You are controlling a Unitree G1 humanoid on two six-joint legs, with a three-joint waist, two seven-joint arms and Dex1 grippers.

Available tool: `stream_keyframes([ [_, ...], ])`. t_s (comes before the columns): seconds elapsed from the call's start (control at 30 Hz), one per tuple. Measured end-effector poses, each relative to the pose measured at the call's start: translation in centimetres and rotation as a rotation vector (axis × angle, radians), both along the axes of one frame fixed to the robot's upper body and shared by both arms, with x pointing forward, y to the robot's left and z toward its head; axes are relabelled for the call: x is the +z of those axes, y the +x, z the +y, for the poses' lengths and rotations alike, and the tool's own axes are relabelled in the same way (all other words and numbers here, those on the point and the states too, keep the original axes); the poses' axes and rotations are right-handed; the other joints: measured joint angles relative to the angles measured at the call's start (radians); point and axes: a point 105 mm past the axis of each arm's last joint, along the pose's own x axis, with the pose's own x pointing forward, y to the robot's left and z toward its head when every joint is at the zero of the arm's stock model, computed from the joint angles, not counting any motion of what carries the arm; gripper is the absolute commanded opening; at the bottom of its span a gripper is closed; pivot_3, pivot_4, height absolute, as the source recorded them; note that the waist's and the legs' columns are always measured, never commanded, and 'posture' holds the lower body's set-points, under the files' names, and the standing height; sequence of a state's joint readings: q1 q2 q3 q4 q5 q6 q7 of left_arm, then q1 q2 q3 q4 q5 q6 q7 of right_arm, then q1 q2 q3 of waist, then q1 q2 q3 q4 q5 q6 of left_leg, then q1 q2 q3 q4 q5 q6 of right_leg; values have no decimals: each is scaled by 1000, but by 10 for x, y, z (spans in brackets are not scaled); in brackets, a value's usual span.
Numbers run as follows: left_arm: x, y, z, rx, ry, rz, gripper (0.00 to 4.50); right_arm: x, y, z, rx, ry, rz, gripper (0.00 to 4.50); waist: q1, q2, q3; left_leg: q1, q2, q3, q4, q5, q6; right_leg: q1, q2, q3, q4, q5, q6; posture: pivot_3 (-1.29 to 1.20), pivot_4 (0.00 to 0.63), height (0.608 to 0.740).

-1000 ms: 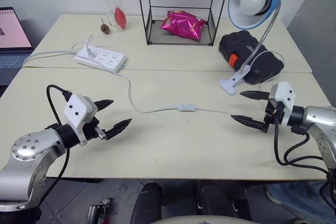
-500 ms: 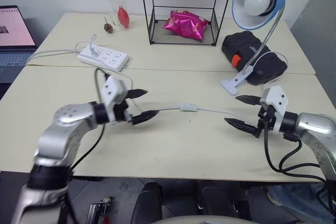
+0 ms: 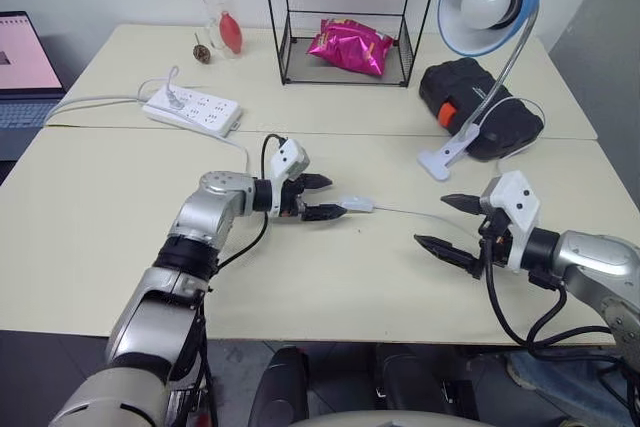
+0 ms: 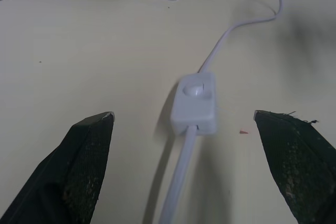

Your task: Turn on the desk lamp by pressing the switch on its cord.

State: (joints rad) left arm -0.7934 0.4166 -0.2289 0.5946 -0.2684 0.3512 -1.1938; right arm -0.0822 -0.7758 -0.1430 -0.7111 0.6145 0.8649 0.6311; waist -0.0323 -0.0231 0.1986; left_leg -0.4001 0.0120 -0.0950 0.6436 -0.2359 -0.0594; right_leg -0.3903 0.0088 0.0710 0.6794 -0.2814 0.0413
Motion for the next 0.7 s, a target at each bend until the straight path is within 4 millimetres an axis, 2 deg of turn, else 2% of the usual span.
stream_keyframes([
  [0.13, -4, -2, -7, -37, -16, 36, 4457, 2, -1, 3, 3, 2, -1, 4500, -1, 0, 0, 0, 0, 0, 0, 0, 0, 0, 0, 0, 0, 0, 0, 0, 150, 740],
  [0.3, -15, -6, -7, -78, 13, 90, 4457, 4, -3, 6, 12, 7, -1, 4500, 0, 0, 0, 0, 0, -1, 0, 0, 0, 0, 0, 0, 0, 0, 0, 0, 150, 740],
  [0.67, -16, -4, -18, -99, 15, 82, 4457, 7, -3, 7, 9, 13, -5, 4500, 0, 0, 0, 0, 0, -1, 0, 0, 0, 0, 0, 0, 0, 0, 0, 0, 150, 740],
  [0.7, -16, -4, -20, -103, 17, 76, 4091, 7, -3, 7, 9, 13, -6, 4500, 0, 0, 0, 0, 0, -1, 0, 0, 0, 0, 0, 0, 0, 0, 0, 0, 150, 740],
])
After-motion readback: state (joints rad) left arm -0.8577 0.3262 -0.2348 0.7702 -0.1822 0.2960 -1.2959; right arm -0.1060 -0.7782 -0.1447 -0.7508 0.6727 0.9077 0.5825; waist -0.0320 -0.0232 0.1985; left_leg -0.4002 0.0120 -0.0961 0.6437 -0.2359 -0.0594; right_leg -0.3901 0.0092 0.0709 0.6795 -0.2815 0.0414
